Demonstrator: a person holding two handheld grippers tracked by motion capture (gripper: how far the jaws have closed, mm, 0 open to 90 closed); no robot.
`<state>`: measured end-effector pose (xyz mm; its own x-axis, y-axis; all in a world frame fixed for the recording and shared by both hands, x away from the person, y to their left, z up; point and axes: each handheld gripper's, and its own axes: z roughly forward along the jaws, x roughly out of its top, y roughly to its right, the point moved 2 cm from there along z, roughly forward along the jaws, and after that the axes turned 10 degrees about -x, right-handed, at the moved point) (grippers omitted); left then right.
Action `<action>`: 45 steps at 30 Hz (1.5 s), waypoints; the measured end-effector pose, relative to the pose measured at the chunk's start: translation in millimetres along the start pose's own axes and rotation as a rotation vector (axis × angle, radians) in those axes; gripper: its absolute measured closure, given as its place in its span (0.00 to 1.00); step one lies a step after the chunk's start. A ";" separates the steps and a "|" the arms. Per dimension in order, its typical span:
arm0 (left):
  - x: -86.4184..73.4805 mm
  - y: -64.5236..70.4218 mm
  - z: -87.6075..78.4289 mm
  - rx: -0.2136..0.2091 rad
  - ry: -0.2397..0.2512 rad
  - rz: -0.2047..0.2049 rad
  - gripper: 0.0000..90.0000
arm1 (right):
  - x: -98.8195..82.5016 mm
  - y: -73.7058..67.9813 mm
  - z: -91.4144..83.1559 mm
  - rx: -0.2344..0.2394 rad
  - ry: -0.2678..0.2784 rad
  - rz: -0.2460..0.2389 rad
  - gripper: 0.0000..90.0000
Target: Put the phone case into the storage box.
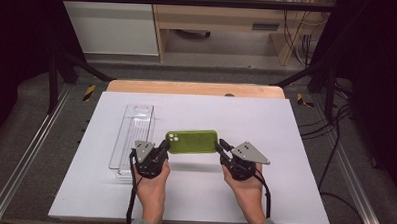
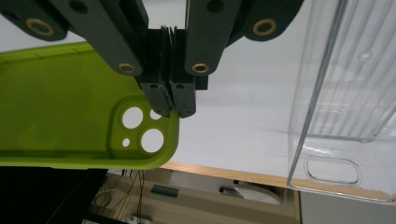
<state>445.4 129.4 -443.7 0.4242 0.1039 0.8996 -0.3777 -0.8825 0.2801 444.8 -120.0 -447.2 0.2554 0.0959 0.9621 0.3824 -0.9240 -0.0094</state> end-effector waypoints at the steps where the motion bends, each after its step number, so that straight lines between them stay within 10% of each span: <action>1: 2.4 -0.3 0.9 0.004 0.000 0.011 0.98 | 0.3 0.5 -0.1 0.005 0.003 0.003 0.76; 12: 15.2 -2.4 2.6 0.051 0.008 0.082 0.98 | 2.1 10.2 -7.3 0.060 0.025 0.038 0.39; 26: 36.5 -15.4 -7.2 0.092 0.018 0.172 0.98 | -4.5 41.3 -21.6 0.020 0.027 0.006 0.18; 45: 76.5 -42.6 -28.6 0.091 -0.027 0.373 0.98 | -26.1 69.4 -32.3 -0.026 0.030 -0.110 0.15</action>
<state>470.4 188.1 -377.2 0.2932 -0.2434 0.9245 -0.4367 -0.8944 -0.0970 436.0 -198.6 -464.2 0.1866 0.1864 0.9646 0.3838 -0.9177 0.1031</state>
